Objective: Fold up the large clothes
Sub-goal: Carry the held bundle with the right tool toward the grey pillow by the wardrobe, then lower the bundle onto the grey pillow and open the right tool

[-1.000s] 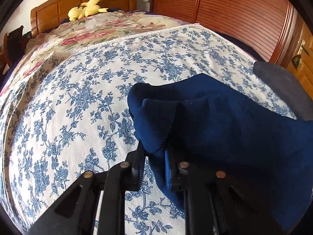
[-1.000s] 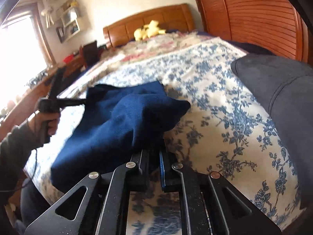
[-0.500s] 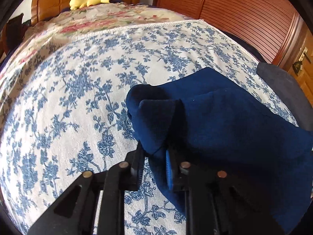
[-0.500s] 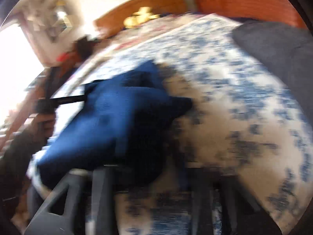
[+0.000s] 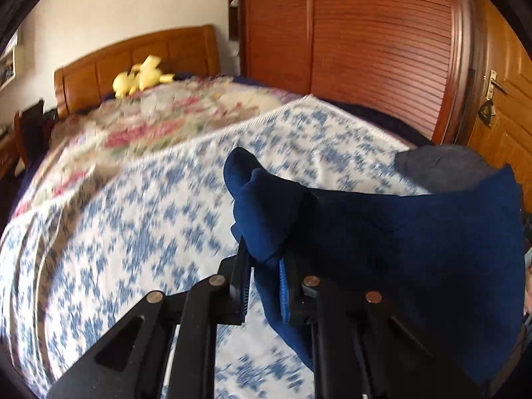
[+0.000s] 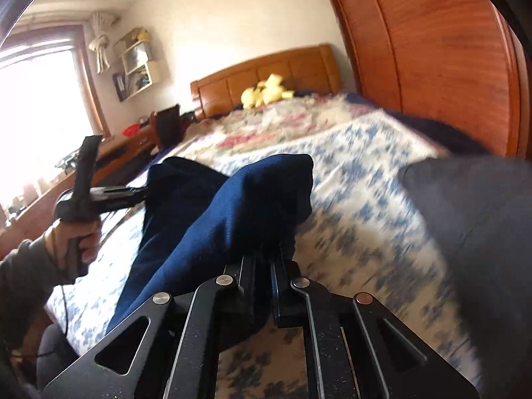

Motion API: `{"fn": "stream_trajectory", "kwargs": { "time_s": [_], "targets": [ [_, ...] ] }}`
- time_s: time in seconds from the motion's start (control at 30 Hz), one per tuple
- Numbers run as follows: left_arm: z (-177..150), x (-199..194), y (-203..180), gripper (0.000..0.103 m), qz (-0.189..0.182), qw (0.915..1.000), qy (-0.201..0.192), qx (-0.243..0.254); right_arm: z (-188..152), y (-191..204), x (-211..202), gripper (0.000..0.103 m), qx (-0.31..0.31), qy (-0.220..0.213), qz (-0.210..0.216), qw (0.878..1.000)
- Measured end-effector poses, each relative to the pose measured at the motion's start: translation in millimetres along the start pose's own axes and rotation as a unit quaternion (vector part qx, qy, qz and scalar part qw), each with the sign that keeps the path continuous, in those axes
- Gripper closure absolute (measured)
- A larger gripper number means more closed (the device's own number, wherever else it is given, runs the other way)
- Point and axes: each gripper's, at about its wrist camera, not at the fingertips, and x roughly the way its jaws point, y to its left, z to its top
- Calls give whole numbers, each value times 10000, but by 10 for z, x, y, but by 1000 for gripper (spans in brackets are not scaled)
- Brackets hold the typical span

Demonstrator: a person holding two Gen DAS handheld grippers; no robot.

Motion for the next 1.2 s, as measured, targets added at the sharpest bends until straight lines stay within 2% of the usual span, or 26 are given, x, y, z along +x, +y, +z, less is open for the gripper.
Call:
{"fn": "stream_trajectory", "kwargs": {
  "time_s": [0.23,0.37,0.53,0.73,0.77,0.83,0.9,1.07,1.13,1.2],
  "targets": [
    [765,103,-712,91,-183,9986,-471,159,451,-441,-381,99,-240,-380,-377,9983],
    [1267,241,-1355,91,-501,9954,-741,358,692,-806,-816,99,-328,-647,-892,9934],
    [1627,483,-2212,90,-1062,9886,-902,578,817,-1328,-1481,99,-258,-928,-1699,9807],
    [1632,903,-3091,89,-1510,9813,-610,1030,519,-1714,-1972,99,-22,-866,-2441,9659],
    [1588,993,-3205,89,-1543,9802,-491,1139,385,-1767,-2003,99,59,-766,-2525,9645],
    [1485,1068,-3356,87,-1378,9813,-362,1296,216,-1825,-2037,99,188,-557,-2631,9630],
    [1382,1042,-3378,85,-1208,9826,-383,1360,71,-1908,-2025,99,332,-432,-2700,9613],
    [1251,815,-3203,79,-1431,9815,-260,1242,-159,-1999,-2077,93,604,-420,-2958,9524],
    [1175,626,-3147,75,-1319,9818,-428,1302,-145,-2017,-2177,89,590,-478,-3102,9476],
    [1067,419,-3083,73,-1258,9805,-671,1354,-89,-1960,-2275,89,452,-548,-3096,9482]
  ]
}}
